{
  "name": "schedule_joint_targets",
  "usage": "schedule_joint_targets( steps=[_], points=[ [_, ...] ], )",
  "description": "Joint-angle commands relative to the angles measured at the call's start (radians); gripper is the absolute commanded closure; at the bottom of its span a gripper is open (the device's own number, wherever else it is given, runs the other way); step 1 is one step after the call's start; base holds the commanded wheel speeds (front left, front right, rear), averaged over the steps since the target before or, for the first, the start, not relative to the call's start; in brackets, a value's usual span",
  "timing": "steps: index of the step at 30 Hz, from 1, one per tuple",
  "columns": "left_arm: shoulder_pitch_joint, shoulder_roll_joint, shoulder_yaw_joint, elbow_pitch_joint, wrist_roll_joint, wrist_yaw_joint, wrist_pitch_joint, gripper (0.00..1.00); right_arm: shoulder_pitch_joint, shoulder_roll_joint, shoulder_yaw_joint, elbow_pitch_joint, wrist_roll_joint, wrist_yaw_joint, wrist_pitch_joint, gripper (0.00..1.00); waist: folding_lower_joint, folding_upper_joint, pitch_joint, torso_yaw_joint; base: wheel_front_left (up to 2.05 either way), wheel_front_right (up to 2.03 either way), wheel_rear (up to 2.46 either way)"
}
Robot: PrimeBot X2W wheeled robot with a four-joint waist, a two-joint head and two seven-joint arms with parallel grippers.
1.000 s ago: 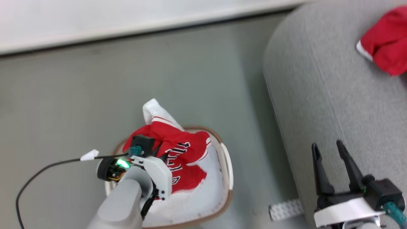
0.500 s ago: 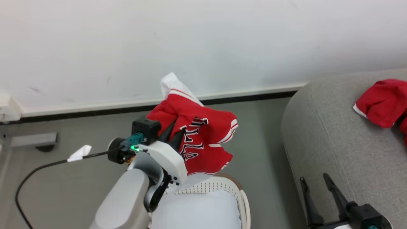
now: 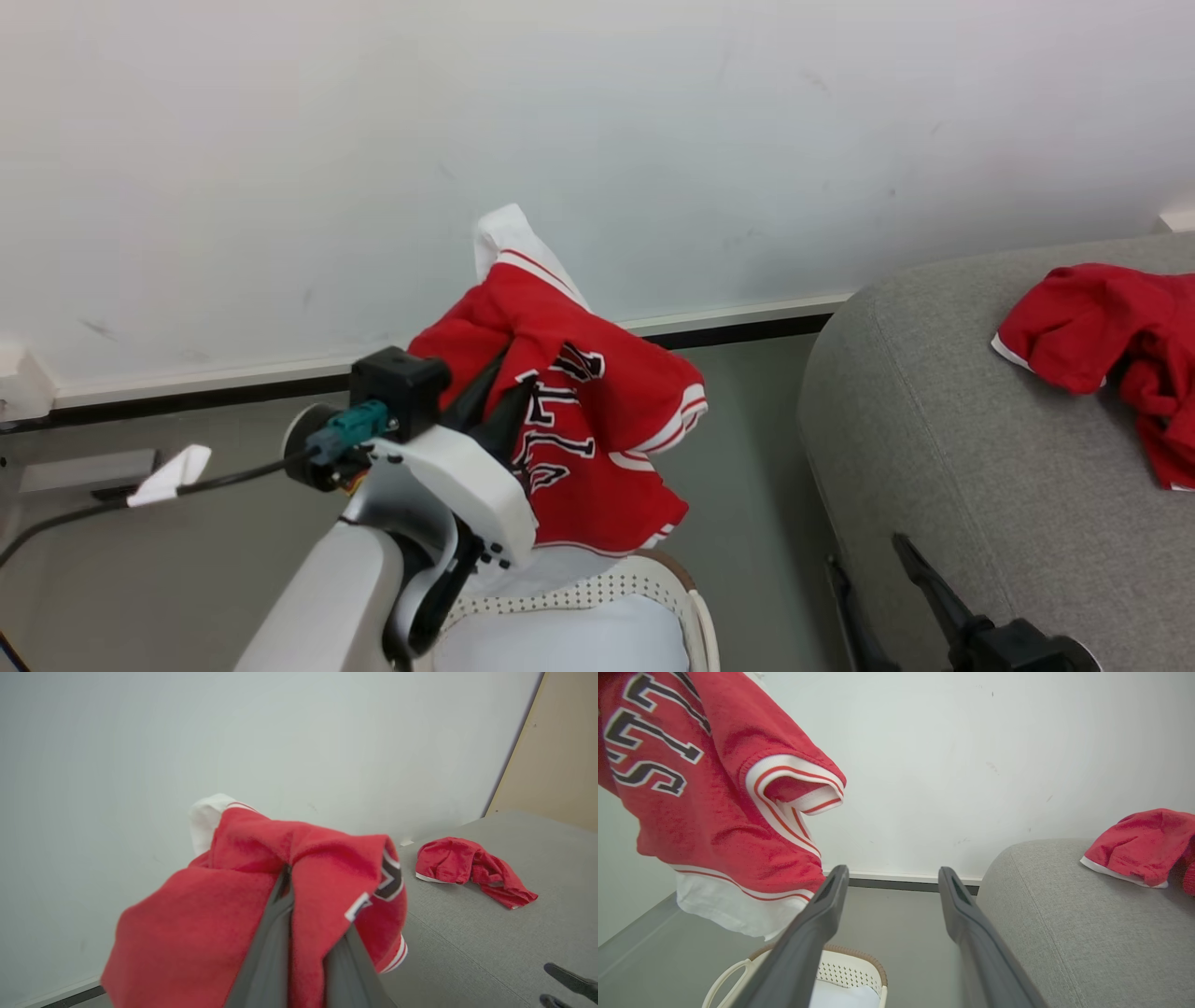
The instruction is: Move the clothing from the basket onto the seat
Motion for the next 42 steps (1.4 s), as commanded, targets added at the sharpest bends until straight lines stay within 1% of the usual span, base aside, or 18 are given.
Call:
schedule_joint_targets(
  steps=[1,4,5,6,10,13,14,15,16,17,20,23,28,34,35,36,38,42],
  points=[
    [0.016,0.009,-0.001,-0.018,-0.006,0.004,0.005,1.0,-0.023,-0.019,0.022,-0.014,-0.007,-0.002,0.001,0.0,0.0002,-0.0001,0.004,-0.004,0.0,0.0,0.0],
    [0.033,0.014,-0.011,-0.046,-0.008,0.004,0.018,1.0,-0.075,-0.067,0.088,-0.038,0.005,-0.002,0.001,0.0,0.0002,-0.0001,0.01,-0.012,0.0,0.0,0.0],
    [0.033,0.014,-0.011,-0.046,-0.008,0.004,0.018,1.0,-0.075,-0.067,0.088,-0.038,0.005,-0.002,0.001,0.0,0.0002,-0.0001,0.01,-0.012,0.0,0.0,0.0],
    [0.039,0.016,-0.018,-0.058,-0.008,0.002,0.022,1.0,-0.128,-0.108,0.153,-0.042,0.015,-0.002,0.001,0.0,0.0002,-0.0001,0.011,-0.017,0.0,0.0,0.0],
    [0.039,0.01,-0.032,-0.07,-0.009,-0.001,0.025,1.0,-0.265,-0.197,0.306,-0.031,0.066,-0.002,0.019,0.0,0.0002,-0.0001,0.012,-0.019,0.0,0.0,0.0],
    [0.038,0.001,-0.046,-0.072,-0.01,-0.006,0.026,1.0,-0.367,-0.252,0.412,-0.03,0.116,-0.002,0.045,0.0,0.0002,-0.0001,0.012,-0.012,0.0,0.0,0.0],
    [0.038,0.001,-0.046,-0.072,-0.01,-0.006,0.026,1.0,-0.367,-0.252,0.412,-0.03,0.116,-0.002,0.045,0.0,0.0002,-0.0001,0.012,-0.012,0.0,0.0,0.0],
    [0.033,-0.003,-0.057,-0.07,-0.012,-0.008,0.026,1.0,-0.428,-0.278,0.467,-0.028,0.146,-0.002,0.051,0.0,0.0002,-0.0001,0.012,-0.003,0.0,0.0,0.0],
    [0.03,-0.006,-0.061,-0.068,-0.013,-0.009,0.026,1.0,-0.453,-0.286,0.492,-0.024,0.161,-0.002,0.052,0.0,0.0002,-0.0001,0.011,0.003,0.0,0.0,0.0],
    [0.03,-0.006,-0.061,-0.068,-0.013,-0.009,0.026,1.0,-0.453,-0.286,0.492,-0.024,0.161,-0.002,0.052,0.0,0.0002,-0.0001,0.011,0.003,0.0,0.0,0.0],
    [0.019,-0.015,-0.072,-0.06,-0.017,-0.015,0.024,1.0,-0.526,-0.297,0.577,-0.007,0.21,-0.002,0.059,0.0,0.0002,-0.0001,0.009,0.017,0.0,0.0,0.0],
    [0.01,-0.027,-0.088,-0.051,-0.019,-0.019,0.021,1.0,-0.594,-0.291,0.658,0.031,0.245,-0.002,0.053,0.0,0.0002,-0.0001,0.006,0.031,0.0,0.0,0.0],
    [-0.003,-0.04,-0.113,-0.038,-0.029,-0.027,0.023,1.0,-0.688,-0.251,0.785,0.136,0.288,-0.002,0.034,0.0,0.0002,-0.0001,0.001,0.047,0.0,0.0,0.0],
    [-0.001,-0.049,-0.137,-0.026,-0.039,-0.04,0.026,1.0,-0.739,-0.162,0.869,0.296,0.353,-0.002,0.007,0.0,0.0002,-0.0001,-0.006,0.062,0.0,0.0,0.0],
    [-0.001,-0.05,-0.141,-0.025,-0.042,-0.042,0.025,1.0,-0.745,-0.15,0.877,0.316,0.366,-0.002,0.004,0.45,0.0002,-0.0001,-0.007,0.066,0.0,0.0,0.0],
    [-0.002,-0.052,-0.145,-0.023,-0.046,-0.043,0.025,1.0,-0.746,-0.138,0.884,0.326,0.39,-0.002,0.001,1.0,0.0002,-0.0001,-0.008,0.07,0.0,0.0,0.0],
    [-0.002,-0.052,-0.149,-0.019,-0.052,-0.045,0.024,1.0,-0.744,-0.122,0.886,0.325,0.429,-0.002,0.0,1.0,0.0002,-0.0001,-0.008,0.076,0.0,0.0,0.0],
    [0.001,-0.043,-0.145,-0.011,-0.053,-0.041,0.02,1.0,-0.727,-0.125,0.831,0.281,0.461,-0.002,-0.001,1.0,0.0002,-0.0001,-0.004,0.08,0.0,0.0,0.0]
  ],
)
